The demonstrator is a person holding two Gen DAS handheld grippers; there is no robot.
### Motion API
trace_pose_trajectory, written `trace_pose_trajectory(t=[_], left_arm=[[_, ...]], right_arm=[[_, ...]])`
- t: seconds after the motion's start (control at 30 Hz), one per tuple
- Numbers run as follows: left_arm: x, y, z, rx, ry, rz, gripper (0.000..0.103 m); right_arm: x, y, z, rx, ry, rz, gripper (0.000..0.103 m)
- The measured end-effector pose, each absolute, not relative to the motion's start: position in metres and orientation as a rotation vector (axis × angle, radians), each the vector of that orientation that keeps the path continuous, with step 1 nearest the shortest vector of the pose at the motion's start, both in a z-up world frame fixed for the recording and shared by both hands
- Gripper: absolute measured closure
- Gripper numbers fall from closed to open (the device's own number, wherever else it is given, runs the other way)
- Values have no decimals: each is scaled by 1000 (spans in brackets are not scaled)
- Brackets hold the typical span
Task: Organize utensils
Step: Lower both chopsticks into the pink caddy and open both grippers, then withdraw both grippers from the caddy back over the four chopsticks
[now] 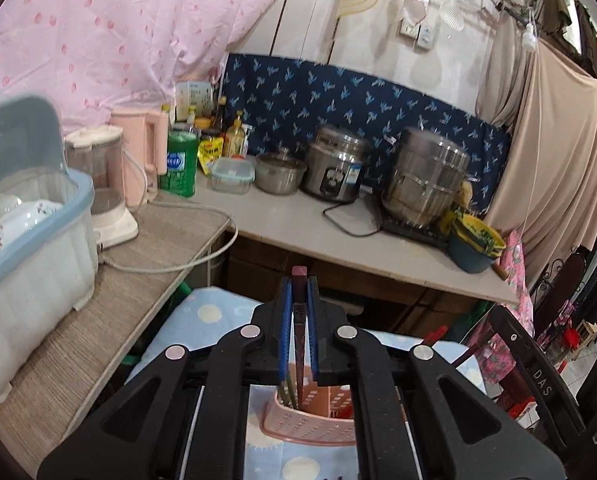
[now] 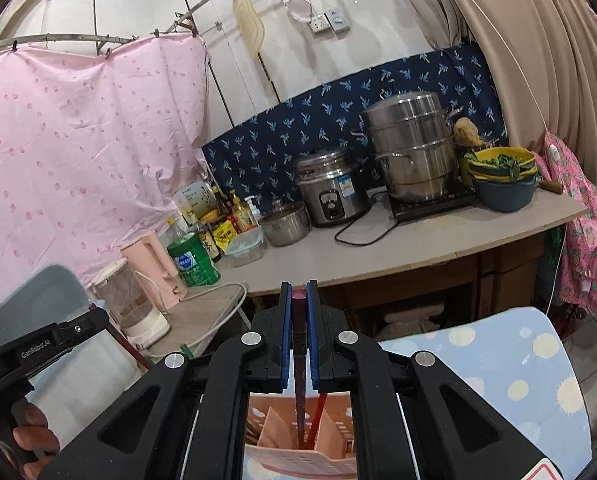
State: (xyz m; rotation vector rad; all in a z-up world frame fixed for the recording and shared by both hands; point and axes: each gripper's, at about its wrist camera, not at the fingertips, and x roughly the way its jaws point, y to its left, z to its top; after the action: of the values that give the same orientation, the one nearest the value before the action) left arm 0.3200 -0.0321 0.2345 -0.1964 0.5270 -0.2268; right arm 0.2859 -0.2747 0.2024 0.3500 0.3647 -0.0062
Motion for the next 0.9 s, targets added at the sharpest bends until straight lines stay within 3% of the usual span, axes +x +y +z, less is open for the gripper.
trace_pose_trajectory(t=[0.23, 0.3, 0.4, 0.9], left_arm=[[318, -26, 215, -216, 555, -194, 94], [314, -23, 216, -217, 557, -193, 81], [305, -20, 217, -215, 551, -193, 75], [226, -8, 201, -149, 586, -200, 69]], right_arm=[[273, -280, 199, 353, 371, -15, 92], [266, -282, 205, 348, 359, -14, 92], [252, -283, 212, 344, 346, -9, 91], [160, -259, 198, 279, 381, 31, 84]])
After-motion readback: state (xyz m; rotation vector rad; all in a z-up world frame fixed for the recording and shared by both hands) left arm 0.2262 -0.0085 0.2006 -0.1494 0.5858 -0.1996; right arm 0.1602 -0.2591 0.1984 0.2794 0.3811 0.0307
